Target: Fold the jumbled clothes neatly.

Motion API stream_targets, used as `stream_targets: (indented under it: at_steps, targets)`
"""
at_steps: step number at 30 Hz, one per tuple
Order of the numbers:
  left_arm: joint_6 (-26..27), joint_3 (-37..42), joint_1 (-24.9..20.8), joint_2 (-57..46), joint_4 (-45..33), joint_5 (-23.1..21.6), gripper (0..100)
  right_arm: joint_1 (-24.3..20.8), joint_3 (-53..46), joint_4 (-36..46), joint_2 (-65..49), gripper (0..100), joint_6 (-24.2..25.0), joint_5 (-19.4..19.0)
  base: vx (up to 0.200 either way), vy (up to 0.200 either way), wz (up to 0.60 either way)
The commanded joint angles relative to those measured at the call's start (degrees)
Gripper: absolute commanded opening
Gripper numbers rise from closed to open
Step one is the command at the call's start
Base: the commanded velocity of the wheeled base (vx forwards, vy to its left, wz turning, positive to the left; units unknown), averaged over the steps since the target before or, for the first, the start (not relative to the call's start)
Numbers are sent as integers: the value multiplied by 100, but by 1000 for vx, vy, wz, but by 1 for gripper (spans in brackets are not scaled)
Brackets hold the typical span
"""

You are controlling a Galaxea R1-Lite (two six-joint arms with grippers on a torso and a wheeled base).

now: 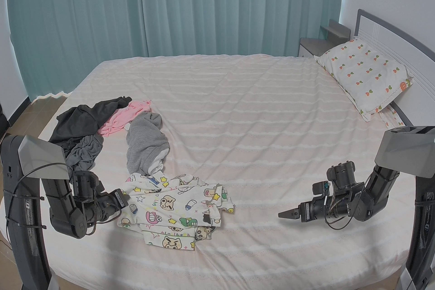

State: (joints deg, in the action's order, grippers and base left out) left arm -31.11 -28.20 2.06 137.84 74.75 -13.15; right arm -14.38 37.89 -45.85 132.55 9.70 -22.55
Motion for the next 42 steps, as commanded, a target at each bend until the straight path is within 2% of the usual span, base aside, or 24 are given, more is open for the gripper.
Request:
stream_targets:
  at_steps: [1, 14, 20, 25, 26, 29, 33, 36, 39, 42]
  targets:
    - [-18, -151, 225, 156, 66, 6, 0, -3, -1, -3, 8, 100, -4, -4, 0, 0, 0]
    - [-44, -423, 884, 129, 189, 76, 0, -3, -10, 6, 17, 100, -4, -4, 0, 0, 0]
    - [-62, -450, 1051, 164, 198, 67, 0, -3, -1, -3, 17, 100, -4, 5, 0, 0, 0]
    - [-501, -476, 1147, 120, 215, 76, 0, -3, 52, -3, -1, 100, 5, 5, 0, 0, 0]
    - [-501, -476, 1147, 120, 215, 76, 100, -3, 52, -3, -1, 100, 5, 5, 0, 0, 0]
    - [-580, -476, 1218, 103, 224, 76, 100, -3, 201, -3, -71, 100, 23, 14, 0, 0, 0]
    - [-572, -300, 1218, -55, 285, 23, 100, -47, 254, 6, -449, 100, 339, 102, 0, 0, 0]
    - [-572, -89, 1183, -425, 400, -108, 100, 15, 157, -3, -1117, 100, 550, 383, 0, 0, 0]
    - [-580, 86, 1077, -978, 452, -434, 100, 103, -177, -3, -2110, 100, 796, 708, 0, 0, 0]
    - [-580, 324, 1007, -1673, 505, -768, 100, 103, -669, 32, -3244, 100, 919, 814, 0, 0, 0]
